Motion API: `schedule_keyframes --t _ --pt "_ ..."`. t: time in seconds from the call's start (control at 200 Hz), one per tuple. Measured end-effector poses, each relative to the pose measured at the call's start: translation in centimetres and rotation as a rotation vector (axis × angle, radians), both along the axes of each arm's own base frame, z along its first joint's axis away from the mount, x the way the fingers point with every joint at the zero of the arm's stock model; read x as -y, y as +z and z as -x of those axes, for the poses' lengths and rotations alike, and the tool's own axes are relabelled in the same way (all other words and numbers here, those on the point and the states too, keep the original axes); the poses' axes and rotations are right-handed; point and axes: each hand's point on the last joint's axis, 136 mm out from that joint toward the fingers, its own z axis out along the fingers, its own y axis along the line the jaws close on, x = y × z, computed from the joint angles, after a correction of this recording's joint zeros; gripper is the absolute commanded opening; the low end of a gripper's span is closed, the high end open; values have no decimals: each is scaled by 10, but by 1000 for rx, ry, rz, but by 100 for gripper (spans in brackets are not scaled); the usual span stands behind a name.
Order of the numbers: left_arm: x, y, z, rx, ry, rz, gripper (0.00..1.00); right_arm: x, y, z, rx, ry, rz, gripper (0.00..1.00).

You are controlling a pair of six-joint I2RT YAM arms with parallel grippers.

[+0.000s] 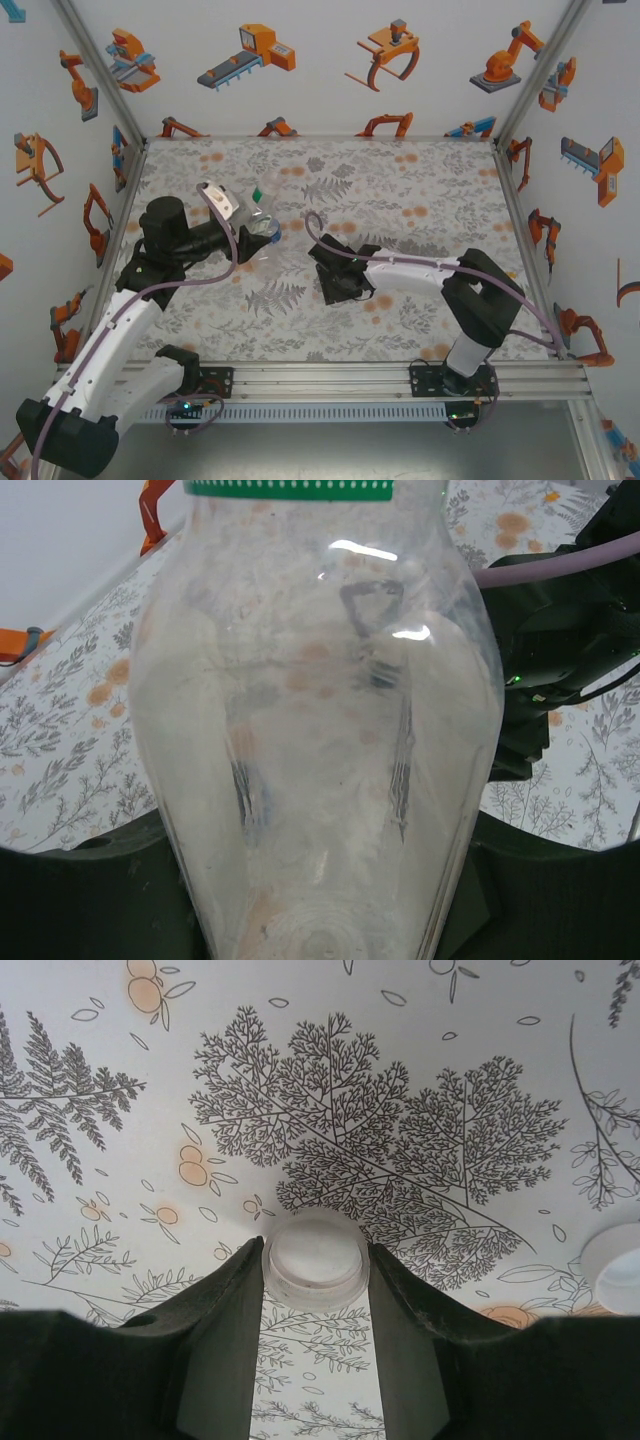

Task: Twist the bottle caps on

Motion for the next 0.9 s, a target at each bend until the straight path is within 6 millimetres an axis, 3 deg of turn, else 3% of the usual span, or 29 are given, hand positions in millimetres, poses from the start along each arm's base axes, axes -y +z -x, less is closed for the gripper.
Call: schedule_keyframes --t 0.511,0.901 --pt "-1 -1 -1 -5 8 -4 8 -6 23 0 20 7 -28 50" --pt "-1 -2 -1 -6 11 -6 9 -9 22 3 6 14 -38 52"
